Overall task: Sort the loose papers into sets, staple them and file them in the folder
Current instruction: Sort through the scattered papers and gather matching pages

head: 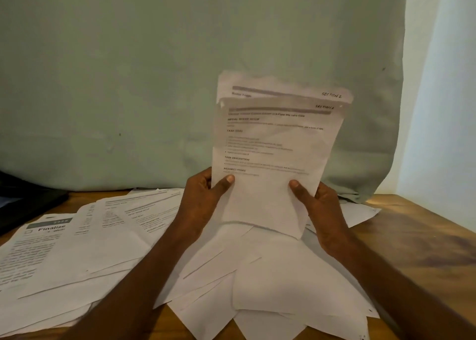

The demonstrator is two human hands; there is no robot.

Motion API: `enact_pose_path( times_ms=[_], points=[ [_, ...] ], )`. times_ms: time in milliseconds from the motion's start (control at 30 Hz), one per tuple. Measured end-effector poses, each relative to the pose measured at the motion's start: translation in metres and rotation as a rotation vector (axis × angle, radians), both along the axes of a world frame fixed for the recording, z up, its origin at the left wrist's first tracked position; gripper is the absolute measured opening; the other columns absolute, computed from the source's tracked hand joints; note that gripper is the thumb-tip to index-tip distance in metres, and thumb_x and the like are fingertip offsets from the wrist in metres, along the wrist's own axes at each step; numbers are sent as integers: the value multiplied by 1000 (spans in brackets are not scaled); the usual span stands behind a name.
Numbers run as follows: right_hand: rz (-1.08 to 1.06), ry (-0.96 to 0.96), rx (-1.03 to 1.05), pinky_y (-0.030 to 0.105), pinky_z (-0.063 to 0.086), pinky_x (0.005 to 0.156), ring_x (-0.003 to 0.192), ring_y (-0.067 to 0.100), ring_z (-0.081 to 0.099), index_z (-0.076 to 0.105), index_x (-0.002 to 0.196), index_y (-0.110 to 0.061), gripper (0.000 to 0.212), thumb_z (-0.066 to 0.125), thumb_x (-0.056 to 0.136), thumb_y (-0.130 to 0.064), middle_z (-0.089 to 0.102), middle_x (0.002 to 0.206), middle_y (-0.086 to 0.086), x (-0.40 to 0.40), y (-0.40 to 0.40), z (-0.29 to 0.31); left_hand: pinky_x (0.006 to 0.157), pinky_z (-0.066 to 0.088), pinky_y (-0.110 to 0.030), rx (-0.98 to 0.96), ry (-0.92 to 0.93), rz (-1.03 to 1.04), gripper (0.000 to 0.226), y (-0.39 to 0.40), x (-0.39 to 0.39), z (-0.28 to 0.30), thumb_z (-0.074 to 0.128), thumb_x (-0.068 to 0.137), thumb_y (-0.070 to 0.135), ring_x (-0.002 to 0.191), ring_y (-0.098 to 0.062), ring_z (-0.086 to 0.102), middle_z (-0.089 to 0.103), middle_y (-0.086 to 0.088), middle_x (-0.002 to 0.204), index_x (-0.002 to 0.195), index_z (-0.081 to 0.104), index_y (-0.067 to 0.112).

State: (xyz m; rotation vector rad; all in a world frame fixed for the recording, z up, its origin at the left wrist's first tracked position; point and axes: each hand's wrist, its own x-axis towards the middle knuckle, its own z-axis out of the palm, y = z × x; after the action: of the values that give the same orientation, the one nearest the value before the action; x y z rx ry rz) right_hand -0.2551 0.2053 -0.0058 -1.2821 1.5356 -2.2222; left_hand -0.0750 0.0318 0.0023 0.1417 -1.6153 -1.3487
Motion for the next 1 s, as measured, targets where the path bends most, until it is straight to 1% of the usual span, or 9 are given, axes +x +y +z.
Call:
enact_pose_path(
  times_ms=[100, 267, 433, 533, 600, 700, 767, 833, 1000],
  points=[
    [64, 5, 123, 18, 59, 77, 103, 7, 72, 69, 116, -34, 47, 82, 72, -44, 76, 113, -13, -1, 0, -6, 79, 54, -10, -17, -107, 0, 26, 2, -1, -9, 75, 93, 25, 103, 0, 72, 76, 22, 109, 117, 70, 34],
    [31, 3, 121, 17, 58, 78, 102, 4, 71, 68, 115, -37, 45, 82, 72, -40, 76, 111, -17, -1, -1, -6, 74, 55, -10, 52, -171, -35, 25, 2, 0, -10, 78, 91, 27, 96, 1, 73, 77, 20, 105, 113, 71, 35],
    [131, -32, 158, 32, 57, 94, 110, 14, 71, 67, 127, -26, 52, 81, 77, -33, 75, 120, -5, 2, 2, -3, 73, 56, -13, 36, -164, -48, 29, 0, 4, -3, 81, 87, 27, 98, -1, 73, 77, 16, 110, 115, 72, 33],
    [221, -55, 221, 33, 58, 95, 112, 18, 71, 66, 129, -21, 52, 81, 79, -29, 74, 122, 1, 6, 3, -4, 95, 56, -32, 87, -132, -77, 33, -6, 12, 3, 78, 90, 24, 111, -15, 72, 77, 5, 118, 122, 73, 23],
    [319, -98, 280, 37, 59, 95, 115, 24, 70, 64, 132, -17, 51, 78, 84, -28, 73, 125, 6, 8, 4, -5, 102, 53, -41, 137, -144, -105, 34, -9, 15, 4, 74, 93, 21, 116, -23, 71, 76, -3, 122, 125, 72, 14],
    [372, -95, 430, 35, 62, 81, 107, 29, 73, 67, 128, -13, 54, 71, 88, -49, 74, 121, 13, 13, 7, -3, 100, 56, -40, 251, -129, -57, 27, -14, 24, 2, 71, 95, 15, 112, -26, 72, 75, -8, 121, 121, 72, 10],
    [372, -28, 483, 33, 58, 61, 87, 35, 75, 69, 123, -10, 66, 59, 91, -66, 75, 111, 22, 15, 6, -2, 95, 59, -37, 342, -107, 22, 24, -26, 38, 1, 71, 95, 14, 108, -27, 73, 76, -8, 117, 118, 72, 11],
    [364, -3, 493, 31, 52, 53, 74, 38, 72, 72, 117, -12, 71, 52, 88, -74, 75, 104, 24, 16, 3, -2, 92, 58, -37, 401, -94, 89, 27, -46, 61, 0, 71, 95, 13, 104, -25, 74, 76, -9, 116, 122, 71, 10],
    [233, 136, 455, 30, 45, 50, 67, 37, 71, 77, 97, -20, 39, 60, 97, -55, 77, 93, 16, 19, -7, -7, 67, 61, -25, 456, -71, 184, 19, -97, 131, -16, 67, 96, 11, 91, -12, 77, 80, 7, 101, 111, 70, 23]
  ],
)
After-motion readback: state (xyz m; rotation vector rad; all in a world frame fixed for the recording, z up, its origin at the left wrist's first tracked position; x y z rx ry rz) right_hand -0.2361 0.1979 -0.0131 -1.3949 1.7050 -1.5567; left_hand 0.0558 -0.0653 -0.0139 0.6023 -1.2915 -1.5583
